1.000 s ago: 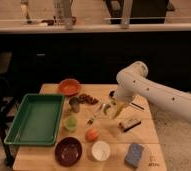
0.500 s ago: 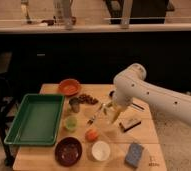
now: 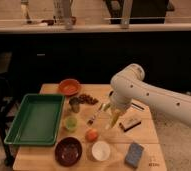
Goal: Place banana in paper cup
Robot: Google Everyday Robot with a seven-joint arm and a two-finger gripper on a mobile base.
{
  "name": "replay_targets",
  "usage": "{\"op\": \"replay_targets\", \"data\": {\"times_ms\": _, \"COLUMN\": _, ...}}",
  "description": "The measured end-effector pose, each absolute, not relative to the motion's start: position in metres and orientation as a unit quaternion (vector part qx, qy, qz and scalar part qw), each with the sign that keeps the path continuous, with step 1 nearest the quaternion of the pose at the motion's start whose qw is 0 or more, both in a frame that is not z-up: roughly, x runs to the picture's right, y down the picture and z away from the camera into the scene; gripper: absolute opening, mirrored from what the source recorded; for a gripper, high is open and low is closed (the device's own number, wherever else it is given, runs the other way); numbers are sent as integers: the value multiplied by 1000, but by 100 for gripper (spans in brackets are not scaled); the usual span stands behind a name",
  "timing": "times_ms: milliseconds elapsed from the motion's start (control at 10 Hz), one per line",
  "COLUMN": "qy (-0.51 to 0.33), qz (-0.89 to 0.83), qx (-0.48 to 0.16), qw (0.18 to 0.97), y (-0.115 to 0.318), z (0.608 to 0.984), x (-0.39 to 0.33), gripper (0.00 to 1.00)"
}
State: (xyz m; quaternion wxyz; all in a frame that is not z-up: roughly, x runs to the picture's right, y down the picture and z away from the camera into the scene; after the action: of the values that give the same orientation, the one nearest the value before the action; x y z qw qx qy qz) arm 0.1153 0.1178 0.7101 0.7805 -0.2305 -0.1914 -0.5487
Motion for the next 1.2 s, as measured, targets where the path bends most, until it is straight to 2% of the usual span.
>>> {"op": "replay_targets", "data": {"times_ms": 200, "qy": -204, "qz": -547, "qx": -234, "qw": 777, "y": 126, "z": 700, "x": 109, "gripper": 0}}
{"op": "replay_targets", "data": {"times_ms": 1200, "qy": -232, "qz": -531, "qx": -240, "qw": 779, "y": 141, "z": 699, "x": 99, "gripper": 0}}
